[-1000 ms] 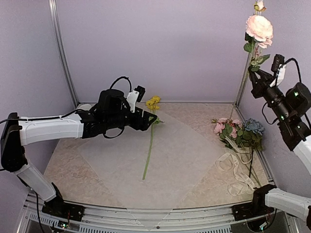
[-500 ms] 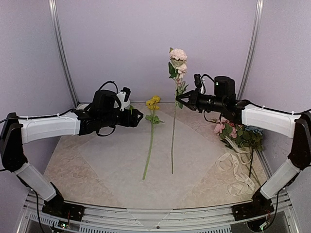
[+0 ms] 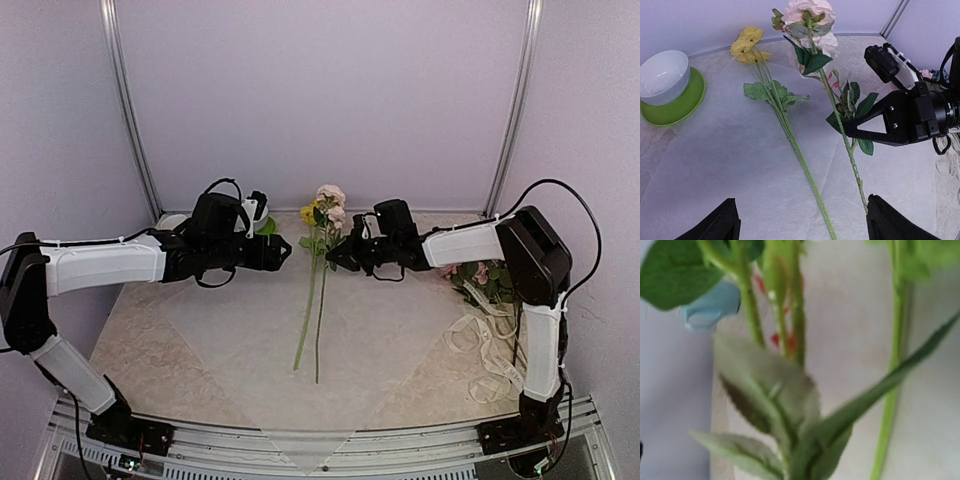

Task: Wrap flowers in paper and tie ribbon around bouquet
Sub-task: Place the fake flower on the flattened wrapping paper, then pick up the fake flower from the corner of the board.

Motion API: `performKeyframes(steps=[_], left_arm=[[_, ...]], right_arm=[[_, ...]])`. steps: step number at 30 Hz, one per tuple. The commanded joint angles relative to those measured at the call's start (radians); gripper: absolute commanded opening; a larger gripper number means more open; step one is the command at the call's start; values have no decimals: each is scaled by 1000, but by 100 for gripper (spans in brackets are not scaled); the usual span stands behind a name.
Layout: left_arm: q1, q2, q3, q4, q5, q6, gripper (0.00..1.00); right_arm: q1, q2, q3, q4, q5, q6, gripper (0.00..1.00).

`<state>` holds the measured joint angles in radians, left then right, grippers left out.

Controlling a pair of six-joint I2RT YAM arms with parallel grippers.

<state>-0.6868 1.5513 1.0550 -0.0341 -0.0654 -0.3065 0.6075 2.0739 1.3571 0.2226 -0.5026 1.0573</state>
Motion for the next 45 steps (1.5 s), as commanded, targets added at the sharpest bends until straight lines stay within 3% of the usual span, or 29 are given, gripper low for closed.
performKeyframes(steps=[1,4,10,15,19,23,28,31,36,45], left_arm=[[-2,3,-15,-2,-6,2,85],[-1,7,-17,-2,-19,8,86],[1,8,-11,-14,-18,14,85],[3,10,-8,-20,-23,15,85],[4,7,-7,-21,-19,18,86],[4,3,0,-29,-23,20,86],[1,-3,4,-19,-35,38,87],[-10,-10,4,-4,-57,49,99],[-44,-23,4,26,-90,110,99],[-65,-13,25,10,-121,142,99]], right_arm=[[9,22,90,-75,105,-83,0],[8,69,126,-100,108,-88,0],[6,107,134,-137,105,-92,14],[3,95,200,-239,142,-194,37],[-9,44,295,-430,193,-425,51],[-51,-47,345,-693,234,-715,51],[-191,-231,253,-1014,575,-798,51],[-343,-340,120,-1074,609,-787,54],[-530,-407,-2,-1130,650,-810,60],[-595,-286,-21,-1236,761,-822,44]])
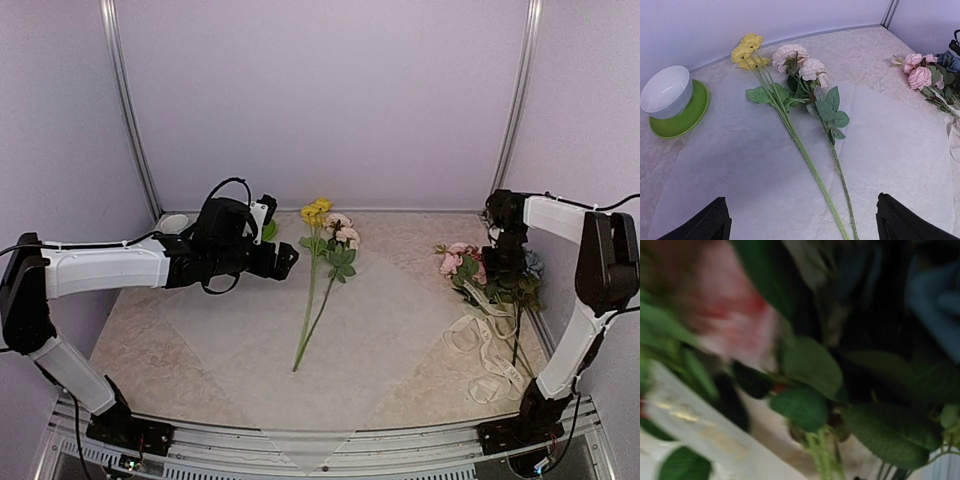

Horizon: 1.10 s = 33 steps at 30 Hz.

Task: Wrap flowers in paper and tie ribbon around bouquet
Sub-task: Pick up the fake flower from the corner of the board.

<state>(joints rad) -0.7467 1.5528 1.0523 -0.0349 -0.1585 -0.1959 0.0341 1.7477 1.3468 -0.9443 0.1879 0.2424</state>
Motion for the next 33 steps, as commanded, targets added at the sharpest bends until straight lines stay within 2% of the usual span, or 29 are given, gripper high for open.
performKeyframes(steps=[1,6,12,21,23,26,29,33], left_arm=[[-6,-13,27,11,-27,31,99],[-12,-5,29,8,-19,31,99],[-14,4,34,2,-25,35,99],[-16,4,40,-8,-30,38,99],[-17,3,38,-10,-32,39,99],[-17,3,36,-12,-33,36,99],[-19,5,39,-10,-31,33,99],[-20,13,46,-13,-29,36,99]], right_arm=[[-23,53,-10,-74,77,-7,44],[-31,101,-17,-75,107,2,44],[-31,125,-38,-18,36,-11,37],[-33,172,-61,28,62,-38,30],[-33,173,-62,38,76,-38,27],[-33,170,-64,45,89,-48,17],[-31,159,-65,50,119,-57,0],[-22,125,-54,63,166,-78,0]])
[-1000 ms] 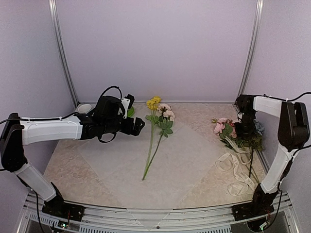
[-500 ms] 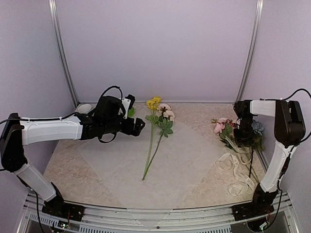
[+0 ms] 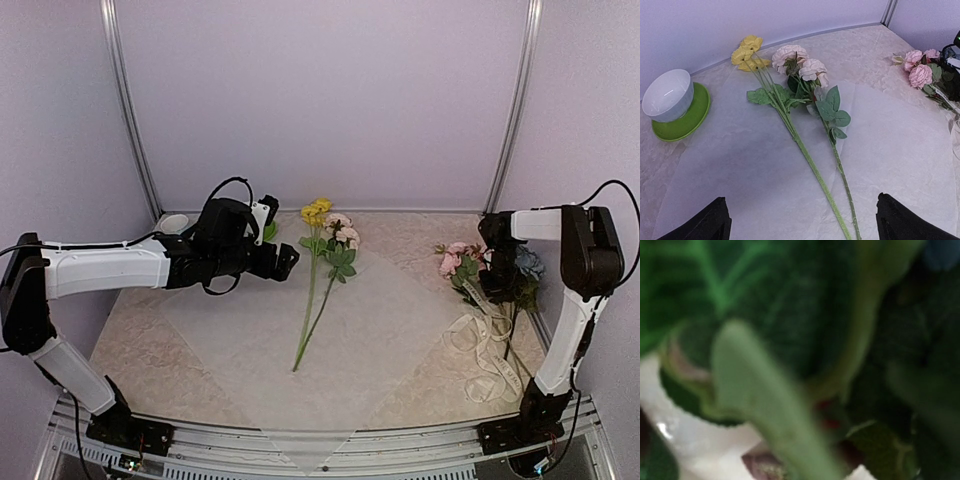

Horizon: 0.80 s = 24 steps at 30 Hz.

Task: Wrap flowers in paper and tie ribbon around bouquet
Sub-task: Pick up the fake flower from the corner of the board.

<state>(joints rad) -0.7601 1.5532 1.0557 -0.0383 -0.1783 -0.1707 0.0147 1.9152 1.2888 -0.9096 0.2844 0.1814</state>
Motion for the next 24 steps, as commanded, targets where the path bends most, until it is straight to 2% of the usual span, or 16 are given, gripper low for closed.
performKeyframes(steps=[1,8,11,16,21,24], left_arm=[[-7,15,48,-11,-8,11,99],[-11,25,66,-9,-11,20,99],[-16,25,71,-11,-13,20,99],[-21,24,74,-13,-26,26,99],[-28,16,76,-10,-35,34,99],[-31,15,78,-8,-47,39,99]], right_arm=[[3,-59,8,33,91,-22,0],[113,-256,49,126,349,-60,0],[158,-383,53,201,374,-100,0],[179,-627,35,344,213,-130,0],[193,-926,-113,672,23,-232,0],[193,-1050,-174,818,-89,-176,0]])
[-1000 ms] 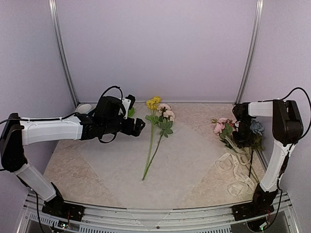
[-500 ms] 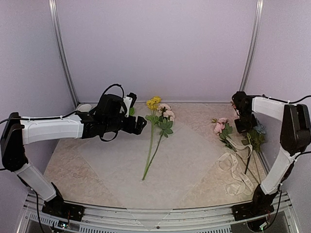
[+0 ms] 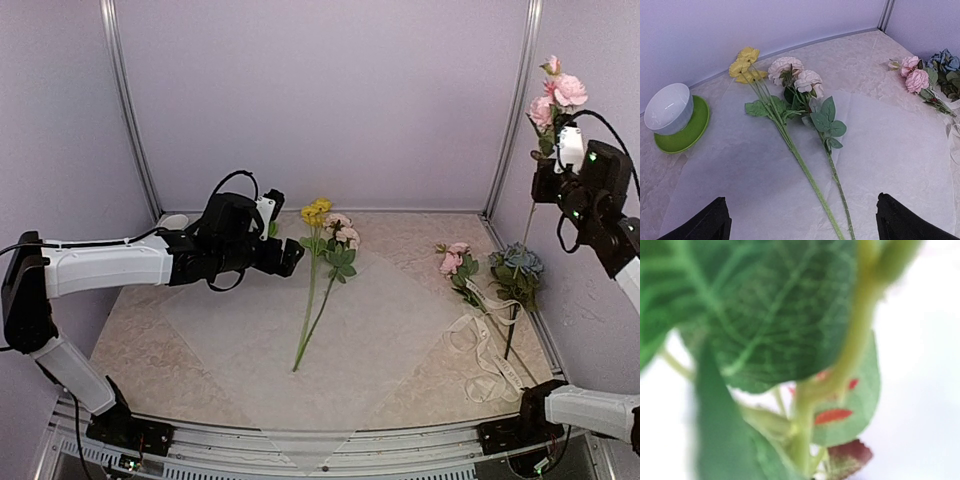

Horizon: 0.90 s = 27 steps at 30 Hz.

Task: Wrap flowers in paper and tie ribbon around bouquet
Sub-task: Pass from the right arm to the left

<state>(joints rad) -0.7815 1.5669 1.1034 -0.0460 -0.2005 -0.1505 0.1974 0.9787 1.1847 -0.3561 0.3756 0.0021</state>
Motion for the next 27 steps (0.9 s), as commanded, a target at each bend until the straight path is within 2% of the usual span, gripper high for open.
performKeyframes(steps=[1,4,7,8,10,12,15,17,19,23,25,27], left_arm=[[-11,0,32,0,-27,17,99],[-14,-6,32,5,-11,8,99],[-18,-24,21,32,38,6,99],[-21,-33,14,48,61,3,99],[-32,-55,-6,93,126,1,98],[-48,-82,-32,168,234,2,97],[-58,-126,-110,359,488,-38,95],[-59,-136,-152,487,569,-75,93],[-58,-129,-152,488,550,-92,90],[-53,-110,-115,418,465,-83,72],[-53,-108,-116,423,477,-84,67],[-55,-108,-121,445,513,-92,53]], right_arm=[[11,-115,-57,255,-227,48,0],[10,-18,0,204,-543,248,0],[30,134,-18,327,-929,493,0],[57,181,-27,392,-1003,563,0],[158,257,-43,504,-1014,622,0],[274,316,-42,591,-941,603,0],[392,427,9,665,-940,587,0],[448,507,57,685,-973,596,0],[482,559,98,702,-996,611,0],[530,620,140,697,-1027,611,0],[541,634,142,712,-1034,625,0],[550,657,158,708,-1056,630,0]])
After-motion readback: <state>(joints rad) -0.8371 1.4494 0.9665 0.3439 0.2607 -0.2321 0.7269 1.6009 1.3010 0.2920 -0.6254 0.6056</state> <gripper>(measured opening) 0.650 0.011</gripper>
